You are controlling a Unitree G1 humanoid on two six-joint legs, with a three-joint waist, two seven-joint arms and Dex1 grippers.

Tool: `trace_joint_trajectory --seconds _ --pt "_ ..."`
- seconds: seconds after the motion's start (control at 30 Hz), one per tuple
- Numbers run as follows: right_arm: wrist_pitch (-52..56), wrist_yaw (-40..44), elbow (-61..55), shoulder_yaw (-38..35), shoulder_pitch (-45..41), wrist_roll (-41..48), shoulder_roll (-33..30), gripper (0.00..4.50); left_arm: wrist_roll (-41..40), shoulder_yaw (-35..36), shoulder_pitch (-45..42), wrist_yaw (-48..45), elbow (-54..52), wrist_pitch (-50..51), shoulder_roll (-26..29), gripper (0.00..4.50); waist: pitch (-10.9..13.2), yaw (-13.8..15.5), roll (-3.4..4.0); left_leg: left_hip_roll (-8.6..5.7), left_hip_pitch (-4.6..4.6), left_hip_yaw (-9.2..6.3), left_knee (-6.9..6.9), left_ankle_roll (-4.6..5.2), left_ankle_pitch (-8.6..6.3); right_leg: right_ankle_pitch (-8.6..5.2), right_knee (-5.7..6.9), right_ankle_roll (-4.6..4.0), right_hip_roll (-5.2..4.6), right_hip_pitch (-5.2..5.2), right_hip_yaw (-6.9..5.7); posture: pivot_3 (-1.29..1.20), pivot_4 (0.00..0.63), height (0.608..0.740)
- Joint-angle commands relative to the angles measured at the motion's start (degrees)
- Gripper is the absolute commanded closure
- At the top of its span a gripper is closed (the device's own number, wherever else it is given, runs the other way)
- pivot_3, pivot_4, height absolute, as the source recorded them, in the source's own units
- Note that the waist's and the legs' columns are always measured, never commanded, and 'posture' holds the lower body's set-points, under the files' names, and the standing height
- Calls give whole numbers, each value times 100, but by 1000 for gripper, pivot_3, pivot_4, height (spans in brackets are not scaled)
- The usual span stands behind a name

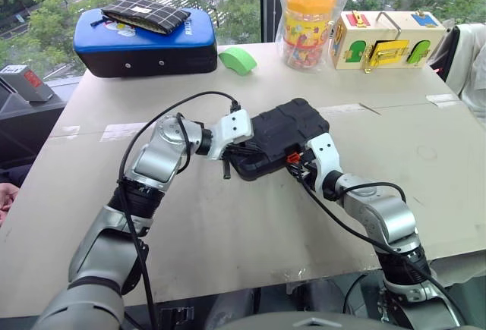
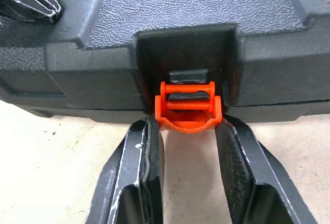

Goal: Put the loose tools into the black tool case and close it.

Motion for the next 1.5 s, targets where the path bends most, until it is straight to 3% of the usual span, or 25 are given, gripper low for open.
trace_joint_trajectory --seconds 0.03,0.7,1.5 --pt "-152 4 -291 -9 -146 19 24 3642 183 -330 236 -96 172 131 31 4500 0 0 0 0 0 0 0 0 0 0 0 0 0 0 0 0 150 740" --pt "512 -10 -950 242 -202 -38 -466 3643 189 -376 352 -34 -15 188 5 4500 1 19 2 0 -3 -2 -11 -1 0 -1 -12 1 -3 -1 -3 0 150 740" --pt "1102 18 -1210 141 -591 103 -396 3644 185 -383 385 11 -89 260 -2 4500 1 17 2 0 -4 -2 -11 -2 0 -1 -13 1 -3 -2 -3 0 150 740"
